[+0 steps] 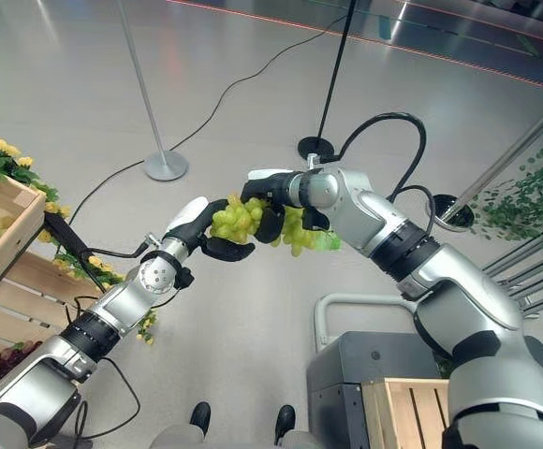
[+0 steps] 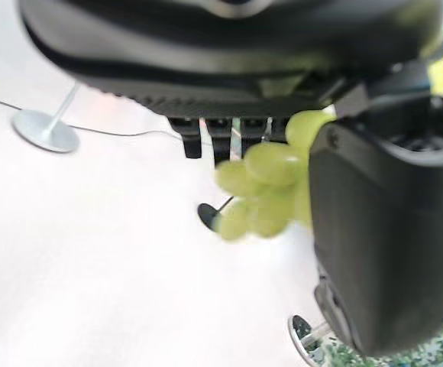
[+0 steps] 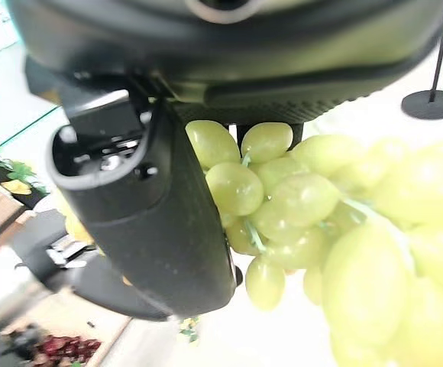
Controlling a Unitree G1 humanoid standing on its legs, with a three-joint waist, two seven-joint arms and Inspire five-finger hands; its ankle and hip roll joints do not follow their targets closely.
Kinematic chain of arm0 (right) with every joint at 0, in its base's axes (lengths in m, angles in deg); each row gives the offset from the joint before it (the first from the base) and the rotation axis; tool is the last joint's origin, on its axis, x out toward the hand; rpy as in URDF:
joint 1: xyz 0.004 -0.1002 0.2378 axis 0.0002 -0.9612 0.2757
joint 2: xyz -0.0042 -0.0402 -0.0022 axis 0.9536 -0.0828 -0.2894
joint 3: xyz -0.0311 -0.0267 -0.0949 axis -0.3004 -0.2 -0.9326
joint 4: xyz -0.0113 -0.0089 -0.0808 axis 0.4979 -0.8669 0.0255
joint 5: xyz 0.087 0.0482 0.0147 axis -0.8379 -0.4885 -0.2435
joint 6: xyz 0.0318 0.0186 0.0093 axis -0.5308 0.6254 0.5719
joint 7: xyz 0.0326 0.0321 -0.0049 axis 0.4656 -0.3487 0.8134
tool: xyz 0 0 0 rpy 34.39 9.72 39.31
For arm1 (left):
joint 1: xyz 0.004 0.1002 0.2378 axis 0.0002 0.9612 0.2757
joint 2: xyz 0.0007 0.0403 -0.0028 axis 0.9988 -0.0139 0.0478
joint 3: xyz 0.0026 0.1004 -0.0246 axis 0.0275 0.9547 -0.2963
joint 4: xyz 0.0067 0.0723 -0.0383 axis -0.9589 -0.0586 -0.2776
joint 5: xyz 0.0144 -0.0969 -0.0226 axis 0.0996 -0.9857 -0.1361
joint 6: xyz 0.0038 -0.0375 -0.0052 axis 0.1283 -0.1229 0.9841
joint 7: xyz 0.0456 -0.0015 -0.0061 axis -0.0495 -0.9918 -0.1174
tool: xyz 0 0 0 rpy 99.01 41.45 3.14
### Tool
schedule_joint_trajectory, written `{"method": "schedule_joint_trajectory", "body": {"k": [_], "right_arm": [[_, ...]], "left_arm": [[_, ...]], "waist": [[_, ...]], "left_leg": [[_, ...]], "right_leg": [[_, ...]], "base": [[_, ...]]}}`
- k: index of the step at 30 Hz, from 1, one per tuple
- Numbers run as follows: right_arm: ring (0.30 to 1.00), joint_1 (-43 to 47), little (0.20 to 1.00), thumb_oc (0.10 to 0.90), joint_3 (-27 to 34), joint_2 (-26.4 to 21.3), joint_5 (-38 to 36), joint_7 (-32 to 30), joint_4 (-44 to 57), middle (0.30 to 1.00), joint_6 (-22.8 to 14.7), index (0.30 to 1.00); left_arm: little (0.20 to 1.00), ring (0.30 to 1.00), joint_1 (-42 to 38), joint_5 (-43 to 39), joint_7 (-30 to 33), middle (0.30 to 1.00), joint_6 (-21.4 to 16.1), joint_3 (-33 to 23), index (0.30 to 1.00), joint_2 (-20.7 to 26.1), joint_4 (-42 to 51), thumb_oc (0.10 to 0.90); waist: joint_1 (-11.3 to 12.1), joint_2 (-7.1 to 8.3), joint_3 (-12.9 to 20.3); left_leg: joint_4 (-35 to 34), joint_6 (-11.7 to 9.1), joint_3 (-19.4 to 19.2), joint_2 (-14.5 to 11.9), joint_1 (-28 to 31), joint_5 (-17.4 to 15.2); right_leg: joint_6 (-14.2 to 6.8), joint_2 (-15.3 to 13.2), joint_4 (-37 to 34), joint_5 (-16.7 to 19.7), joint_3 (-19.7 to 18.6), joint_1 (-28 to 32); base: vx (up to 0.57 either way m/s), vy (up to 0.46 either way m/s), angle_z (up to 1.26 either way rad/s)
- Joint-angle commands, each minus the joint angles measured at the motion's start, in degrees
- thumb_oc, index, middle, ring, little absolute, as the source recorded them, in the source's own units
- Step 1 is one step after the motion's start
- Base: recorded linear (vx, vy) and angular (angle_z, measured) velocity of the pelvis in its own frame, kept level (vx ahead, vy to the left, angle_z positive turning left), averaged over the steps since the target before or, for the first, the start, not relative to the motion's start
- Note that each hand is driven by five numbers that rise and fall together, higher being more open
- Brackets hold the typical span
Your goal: Pick up the fruits from the basket on one side to the basket on the other side
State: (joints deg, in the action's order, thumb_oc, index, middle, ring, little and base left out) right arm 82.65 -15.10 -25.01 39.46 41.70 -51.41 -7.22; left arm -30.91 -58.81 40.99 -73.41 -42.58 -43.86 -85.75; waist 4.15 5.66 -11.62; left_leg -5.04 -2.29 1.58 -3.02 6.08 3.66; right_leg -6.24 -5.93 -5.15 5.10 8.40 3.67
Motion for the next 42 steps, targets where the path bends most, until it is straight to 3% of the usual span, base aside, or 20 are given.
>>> {"method": "schedule_joint_trajectory", "body": {"k": [1, 5, 6, 7, 14, 28, 29, 30, 42], "right_arm": [[0.300, 11.05, 0.300, 0.400, 1.34, 3.42, -3.46, -3.59, 0.29, 0.300, -1.94, 0.300], [0.300, 10.76, 0.300, 0.400, 1.37, 3.95, -2.98, -2.21, 1.17, 0.300, -1.47, 0.300], [0.300, 10.69, 0.300, 0.400, 1.29, 4.06, -2.80, -2.13, 1.30, 0.300, -1.35, 0.300], [0.300, 10.65, 0.300, 0.400, 1.21, 4.15, -2.43, -1.84, 1.39, 0.300, -1.23, 0.300], [0.300, 10.09, 0.300, 0.400, 0.99, 4.41, 0.47, 0.67, 1.24, 0.300, 0.22, 0.300], [0.300, 9.53, 0.300, 0.400, 0.94, 5.12, 1.96, -0.48, -2.23, 0.300, 0.27, 0.300], [0.507, 9.56, 0.507, 0.538, 0.97, 5.11, 1.82, -0.72, -2.20, 0.507, 0.30, 0.507], [0.900, 9.47, 0.900, 0.800, 1.14, 5.01, 1.77, -1.60, -1.99, 0.900, 0.39, 0.900], [0.900, 5.94, 0.900, 0.800, 6.11, 1.58, -8.60, -11.33, -4.05, 0.900, 1.74, 0.900]], "left_arm": [[0.900, 0.900, -9.79, 1.80, 2.26, 0.900, -2.91, 3.84, 0.900, -3.68, -5.39, 0.800], [0.900, 0.900, -10.88, 1.56, 2.98, 0.900, -4.38, 3.85, 0.900, -3.83, -6.02, 0.800], [0.731, 0.731, -11.09, 1.55, 2.88, 0.731, -4.53, 3.84, 0.731, -3.83, -5.95, 0.687], [0.314, 0.314, -11.25, 1.55, 2.91, 0.314, -4.87, 3.82, 0.314, -3.84, -5.88, 0.409], [0.300, 0.300, -11.73, 0.32, 4.43, 0.300, -4.82, 3.58, 0.300, -3.30, -3.61, 0.400], [0.300, 0.300, -10.37, -3.25, 5.68, 0.300, -4.53, 2.86, 0.300, -4.09, -1.90, 0.400], [0.300, 0.300, -10.32, -3.45, 5.80, 0.300, -4.58, 2.83, 0.300, -4.07, -1.88, 0.400], [0.300, 0.300, -10.24, -4.03, 6.07, 0.300, -4.83, 2.73, 0.300, -4.06, -1.98, 0.400], [0.300, 0.300, -6.12, -11.07, 9.43, 0.300, -9.64, -1.28, 0.300, -5.12, -2.64, 0.400]], "waist": [[0.25, 1.55, 9.50], [0.13, 1.57, 9.53], [0.13, 1.58, 9.53], [0.13, 1.59, 9.55], [0.35, 1.52, 9.40], [0.94, 1.64, 9.45], [0.95, 1.65, 9.46], [0.92, 1.64, 9.46], [1.02, 1.71, 9.39]], "left_leg": [[0.52, -1.12, -1.15, -0.52, -0.04, -2.20], [0.45, -1.16, -1.06, -0.50, 0.03, -2.23], [0.40, -1.16, -1.10, -0.53, 0.05, -2.25], [0.36, -1.16, -1.14, -0.55, 0.06, -2.27], [0.28, -1.17, -0.95, -0.56, 0.09, -2.29], [0.25, -0.96, -0.57, -0.34, 0.15, -2.33], [0.25, -0.94, -0.55, -0.31, 0.14, -2.33], [0.27, -0.93, -0.49, -0.30, 0.17, -2.38], [0.22, -0.91, -0.29, -0.32, 0.25, -2.40]], "right_leg": [[-0.48, -1.93, 0.37, -2.21, 1.95, 3.63], [-0.46, -1.90, 0.33, -2.21, 1.86, 3.64], [-0.46, -1.89, 0.28, -2.20, 1.88, 3.66], [-0.47, -1.89, 0.24, -2.19, 1.88, 3.66], [-0.45, -1.92, 0.18, -2.20, 1.98, 3.76], [-0.29, -1.96, 0.17, -2.33, 2.23, 4.05], [-0.29, -1.95, 0.18, -2.34, 2.23, 4.04], [-0.28, -1.93, 0.20, -2.36, 2.19, 4.05], [-0.24, -1.93, 0.27, -2.38, 2.35, 4.17]], "base": [[0.00, 0.000, 0.00], [0.00, 0.000, 0.00], [0.00, 0.000, 0.00], [0.00, 0.000, 0.00], [0.00, 0.000, 0.00], [0.00, 0.000, 0.00], [0.00, 0.000, 0.00], [0.00, 0.000, 0.00], [0.00, 0.000, 0.00]]}}
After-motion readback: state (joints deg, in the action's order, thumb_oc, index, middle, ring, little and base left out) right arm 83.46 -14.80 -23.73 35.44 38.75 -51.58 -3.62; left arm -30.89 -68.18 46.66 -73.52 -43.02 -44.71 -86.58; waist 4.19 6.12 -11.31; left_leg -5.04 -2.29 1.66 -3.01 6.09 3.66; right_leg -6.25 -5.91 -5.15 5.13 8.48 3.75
